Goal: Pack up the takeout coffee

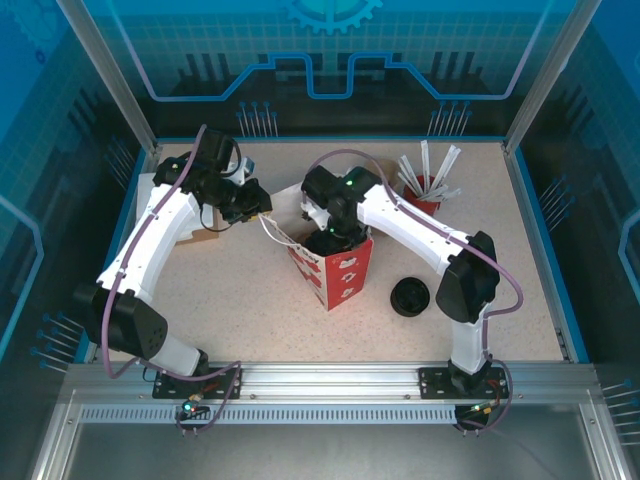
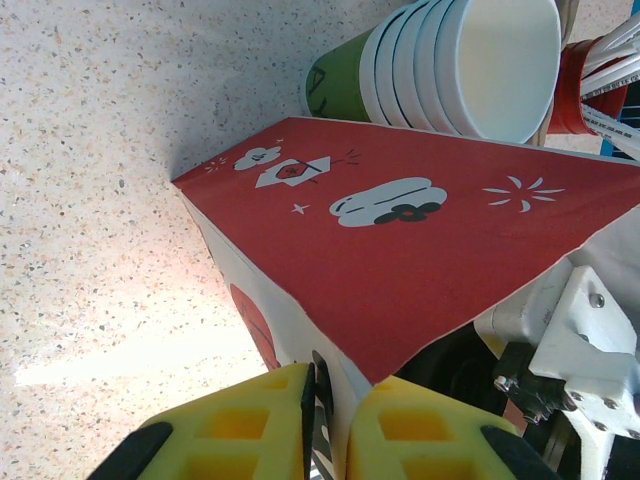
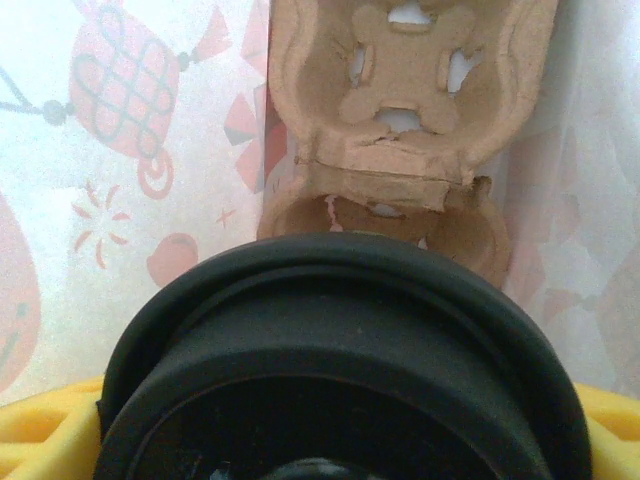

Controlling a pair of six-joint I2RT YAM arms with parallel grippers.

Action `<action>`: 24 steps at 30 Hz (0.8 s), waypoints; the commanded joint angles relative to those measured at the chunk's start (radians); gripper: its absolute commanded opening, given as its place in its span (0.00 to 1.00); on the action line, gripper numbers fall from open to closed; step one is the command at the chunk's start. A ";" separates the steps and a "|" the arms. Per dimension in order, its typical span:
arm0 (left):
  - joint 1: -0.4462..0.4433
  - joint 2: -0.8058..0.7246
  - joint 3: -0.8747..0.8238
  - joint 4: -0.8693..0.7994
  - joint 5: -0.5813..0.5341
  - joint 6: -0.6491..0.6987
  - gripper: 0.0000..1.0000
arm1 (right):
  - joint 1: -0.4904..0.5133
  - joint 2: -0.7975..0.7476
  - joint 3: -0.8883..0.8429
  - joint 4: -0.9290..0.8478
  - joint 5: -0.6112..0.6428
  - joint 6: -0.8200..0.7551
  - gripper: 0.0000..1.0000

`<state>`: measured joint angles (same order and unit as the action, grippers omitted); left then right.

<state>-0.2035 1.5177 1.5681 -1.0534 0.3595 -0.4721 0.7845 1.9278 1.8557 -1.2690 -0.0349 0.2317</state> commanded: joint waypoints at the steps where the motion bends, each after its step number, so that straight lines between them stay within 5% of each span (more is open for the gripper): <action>1: -0.005 0.010 0.006 -0.036 -0.019 0.006 0.17 | -0.014 -0.019 -0.024 0.018 -0.017 0.001 0.77; 24: -0.005 0.003 -0.003 -0.036 -0.023 0.005 0.18 | -0.020 -0.010 -0.136 0.086 -0.028 -0.008 0.77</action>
<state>-0.2035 1.5177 1.5681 -1.0611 0.3550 -0.4717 0.7769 1.9278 1.7401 -1.1835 -0.0422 0.2310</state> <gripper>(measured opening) 0.179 0.823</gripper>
